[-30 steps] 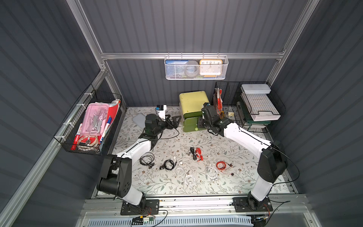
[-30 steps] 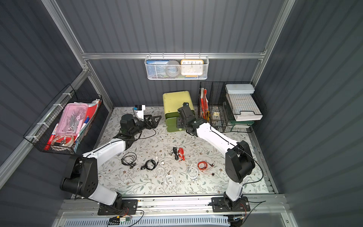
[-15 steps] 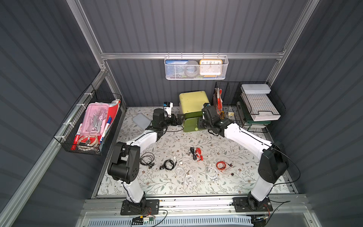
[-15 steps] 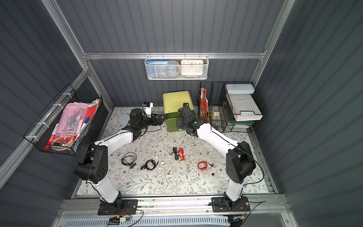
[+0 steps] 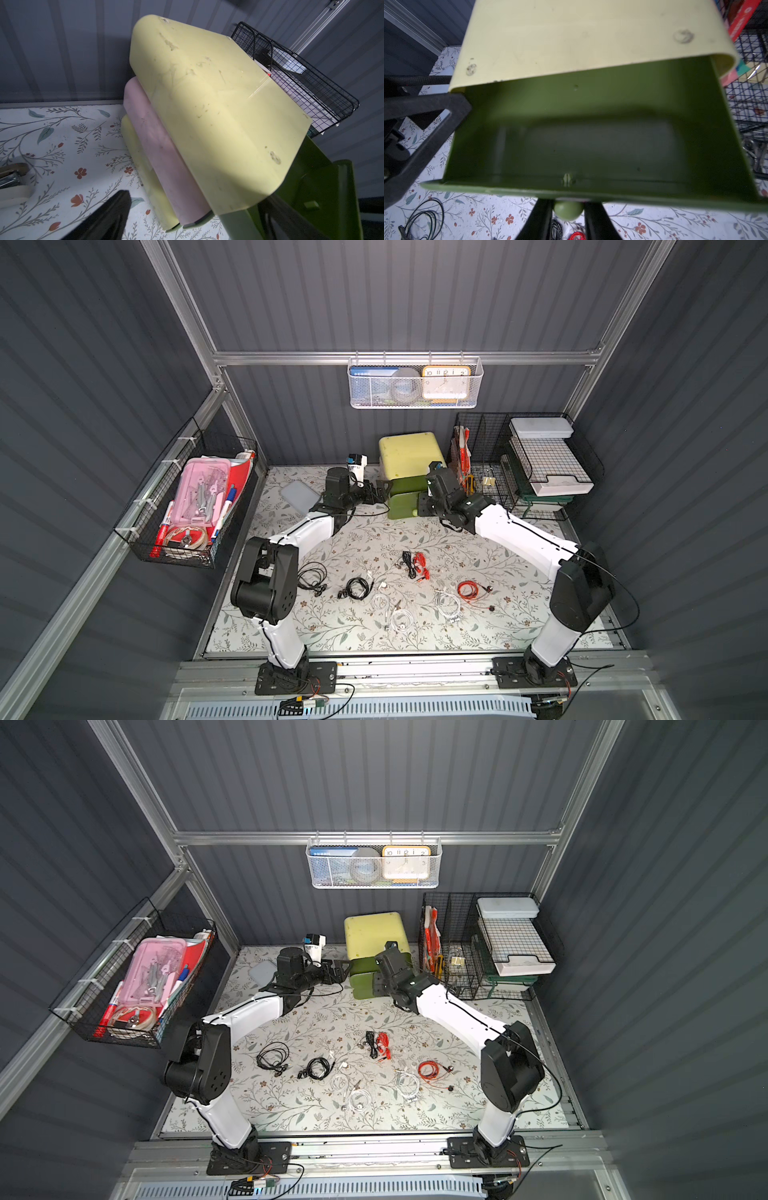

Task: Place the wired earphones into the drawer by color
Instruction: Open the drawer in the storage box.

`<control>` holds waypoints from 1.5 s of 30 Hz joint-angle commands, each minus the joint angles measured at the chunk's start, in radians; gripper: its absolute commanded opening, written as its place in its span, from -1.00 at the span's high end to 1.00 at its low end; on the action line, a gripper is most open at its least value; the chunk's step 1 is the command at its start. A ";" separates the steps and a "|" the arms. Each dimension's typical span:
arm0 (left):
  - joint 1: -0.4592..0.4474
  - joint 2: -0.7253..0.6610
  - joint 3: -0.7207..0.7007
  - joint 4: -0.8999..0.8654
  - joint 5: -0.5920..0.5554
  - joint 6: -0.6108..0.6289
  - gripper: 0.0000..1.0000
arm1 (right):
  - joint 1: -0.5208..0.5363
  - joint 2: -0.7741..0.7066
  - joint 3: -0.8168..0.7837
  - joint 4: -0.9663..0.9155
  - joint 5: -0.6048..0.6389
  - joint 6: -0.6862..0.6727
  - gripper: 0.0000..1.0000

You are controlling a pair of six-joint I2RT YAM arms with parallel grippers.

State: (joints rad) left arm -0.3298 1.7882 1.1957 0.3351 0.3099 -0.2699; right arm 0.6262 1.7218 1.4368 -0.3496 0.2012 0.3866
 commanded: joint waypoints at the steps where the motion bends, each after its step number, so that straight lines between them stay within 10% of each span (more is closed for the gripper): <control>1: -0.002 0.002 0.018 -0.007 -0.027 0.020 -0.98 | 0.020 -0.028 -0.026 -0.028 0.005 0.002 0.51; 30: -0.002 -0.010 0.005 0.001 -0.038 0.015 -0.99 | 0.052 -0.149 -0.143 -0.078 0.025 0.030 0.49; 37: -0.002 -0.018 0.001 0.001 -0.028 0.008 -0.98 | 0.052 -0.157 -0.140 -0.074 0.041 0.027 -0.11; 45: -0.002 -0.066 -0.020 -0.013 -0.023 -0.002 -0.98 | 0.052 -0.210 -0.172 -0.078 0.045 0.029 -0.32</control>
State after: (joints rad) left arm -0.3336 1.7748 1.1919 0.3260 0.2913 -0.2703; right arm 0.6743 1.5486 1.2884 -0.4152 0.2310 0.4103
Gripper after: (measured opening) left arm 0.992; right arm 0.652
